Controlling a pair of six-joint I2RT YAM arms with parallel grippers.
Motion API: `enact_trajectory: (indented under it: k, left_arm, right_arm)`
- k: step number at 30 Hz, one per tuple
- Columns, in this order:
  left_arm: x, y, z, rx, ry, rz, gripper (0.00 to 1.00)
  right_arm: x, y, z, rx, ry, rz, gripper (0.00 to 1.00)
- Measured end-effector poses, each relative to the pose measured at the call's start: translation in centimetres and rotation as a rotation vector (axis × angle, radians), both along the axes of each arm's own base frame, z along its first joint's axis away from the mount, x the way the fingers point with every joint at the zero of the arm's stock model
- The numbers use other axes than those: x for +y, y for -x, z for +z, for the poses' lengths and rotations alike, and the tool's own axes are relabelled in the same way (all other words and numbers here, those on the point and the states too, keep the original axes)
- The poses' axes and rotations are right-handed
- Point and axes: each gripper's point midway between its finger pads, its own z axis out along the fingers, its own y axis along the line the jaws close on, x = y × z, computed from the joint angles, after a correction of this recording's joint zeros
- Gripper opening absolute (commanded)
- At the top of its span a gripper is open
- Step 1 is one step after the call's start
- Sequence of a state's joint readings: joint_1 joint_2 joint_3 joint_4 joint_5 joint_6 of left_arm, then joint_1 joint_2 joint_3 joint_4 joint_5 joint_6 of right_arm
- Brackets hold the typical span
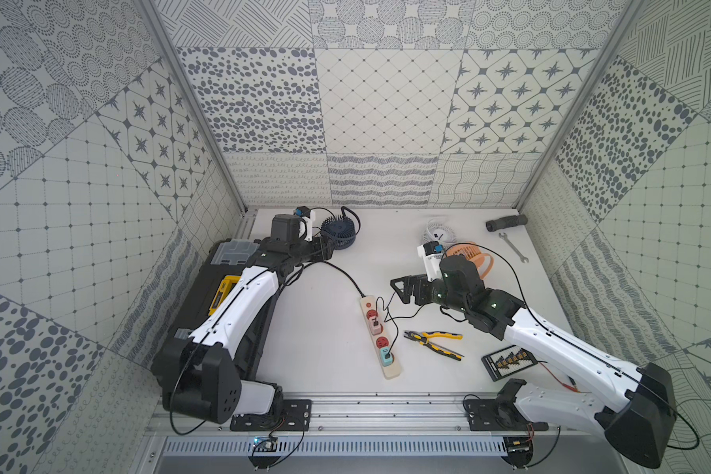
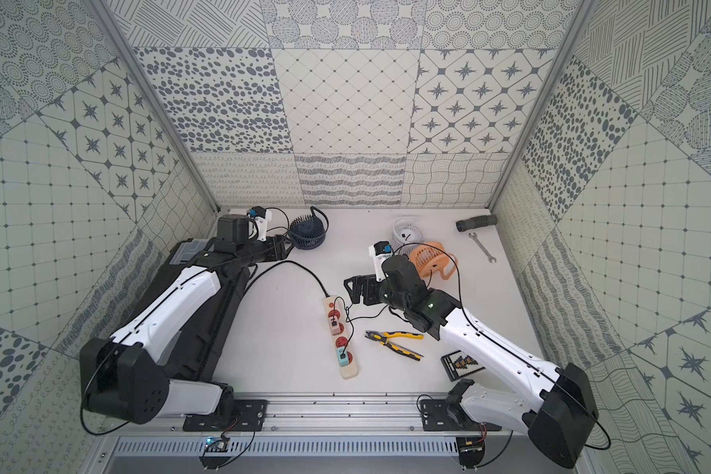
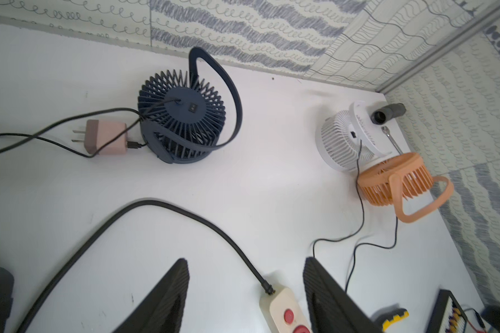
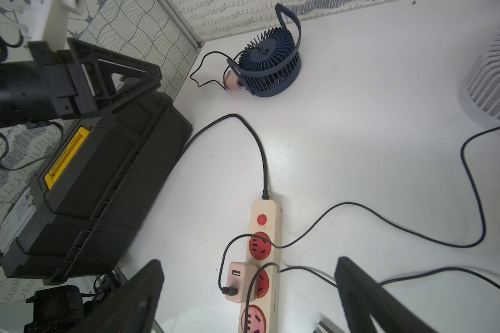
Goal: Plug the desk fan into the power strip
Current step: Pick up the plug from the center of the board.
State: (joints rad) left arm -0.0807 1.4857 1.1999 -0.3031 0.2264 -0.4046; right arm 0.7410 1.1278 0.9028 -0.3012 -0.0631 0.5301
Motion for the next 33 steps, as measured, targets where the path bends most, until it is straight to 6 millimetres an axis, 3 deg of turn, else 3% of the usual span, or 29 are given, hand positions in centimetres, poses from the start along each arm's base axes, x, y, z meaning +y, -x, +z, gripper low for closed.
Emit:
enact_trajectory:
  k: [7, 15, 22, 33]
  left_arm:
    - [3.9, -6.9, -3.6, 0.079, -0.024, 0.117, 0.77]
    - [7.8, -12.9, -5.9, 0.097, -0.097, 0.17, 0.84]
    - [10.4, -15.3, -8.2, 0.14, -0.138, 0.144, 0.85]
    - [10.6, -17.0, -11.5, 0.251, -0.124, 0.043, 0.8]
  right_arm:
    - [-1.8, 1.1, -0.2, -0.014, -0.031, 0.002, 0.97]
    - [-3.7, 2.4, -1.0, -0.019, -0.053, -0.016, 0.97]
    - [-4.0, 2.5, -1.2, -0.015, -0.056, -0.019, 0.97]
    - [-3.7, 2.6, -1.5, 0.003, -0.059, -0.01, 0.97]
